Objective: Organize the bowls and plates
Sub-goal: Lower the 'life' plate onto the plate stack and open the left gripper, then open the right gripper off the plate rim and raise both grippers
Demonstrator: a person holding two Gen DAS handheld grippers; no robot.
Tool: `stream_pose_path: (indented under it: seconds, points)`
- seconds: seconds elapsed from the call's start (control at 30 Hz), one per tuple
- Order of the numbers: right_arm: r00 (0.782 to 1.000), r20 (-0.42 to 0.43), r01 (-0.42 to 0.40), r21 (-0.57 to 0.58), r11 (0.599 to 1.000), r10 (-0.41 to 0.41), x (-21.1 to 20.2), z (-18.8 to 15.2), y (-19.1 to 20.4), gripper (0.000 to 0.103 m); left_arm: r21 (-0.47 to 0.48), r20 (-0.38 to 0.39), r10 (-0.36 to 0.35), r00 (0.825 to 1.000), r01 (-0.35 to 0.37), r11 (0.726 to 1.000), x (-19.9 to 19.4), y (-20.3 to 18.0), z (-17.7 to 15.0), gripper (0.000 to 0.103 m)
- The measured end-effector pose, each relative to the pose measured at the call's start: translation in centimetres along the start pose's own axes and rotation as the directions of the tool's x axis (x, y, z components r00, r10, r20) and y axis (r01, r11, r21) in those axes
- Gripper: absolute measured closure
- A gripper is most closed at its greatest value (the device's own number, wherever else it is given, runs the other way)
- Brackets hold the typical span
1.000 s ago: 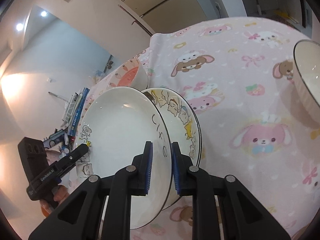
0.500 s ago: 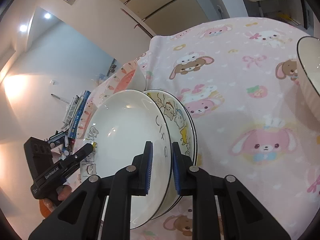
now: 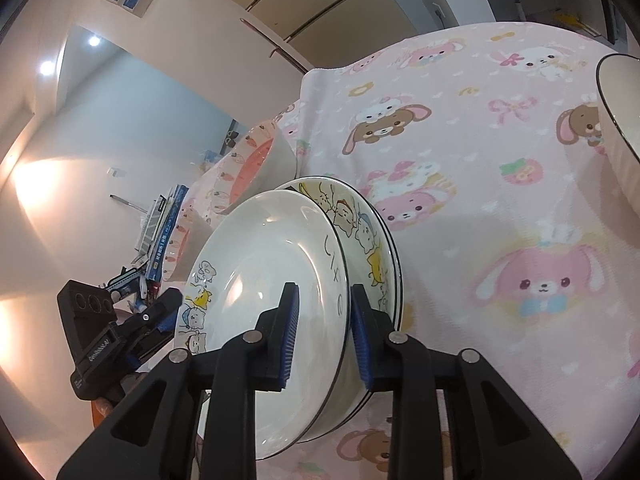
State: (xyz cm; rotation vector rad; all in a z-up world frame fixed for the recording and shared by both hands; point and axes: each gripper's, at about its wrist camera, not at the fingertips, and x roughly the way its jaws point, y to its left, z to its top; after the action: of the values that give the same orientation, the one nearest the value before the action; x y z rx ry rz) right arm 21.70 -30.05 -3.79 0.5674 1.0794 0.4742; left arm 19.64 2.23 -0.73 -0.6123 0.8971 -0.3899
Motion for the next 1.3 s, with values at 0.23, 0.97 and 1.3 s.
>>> stream_pose_path:
  seconds: [0.23, 0.97, 1.3]
  points:
    - [0.996, 0.046, 0.079, -0.037, 0.996, -0.078, -0.6, 0.0, 0.2, 0.074, 0.019, 0.025, 0.091, 0.996, -0.091, 0.996, -1.0, 0.2, 0.3, 0.049]
    - [0.99, 0.061, 0.132, -0.072, 0.989, -0.128, -1.0, 0.0, 0.5, 0.081, 0.057, -0.044, 0.141, 0.989, -0.138, 0.989, 0.0, 0.0, -0.5, 0.077]
    - [0.985, 0.07, 0.165, -0.101, 0.981, -0.158, -1.1, -0.2, 0.9, 0.084, 0.091, -0.086, 0.171, 0.982, -0.163, 0.982, 1.0, -0.7, -1.2, 0.089]
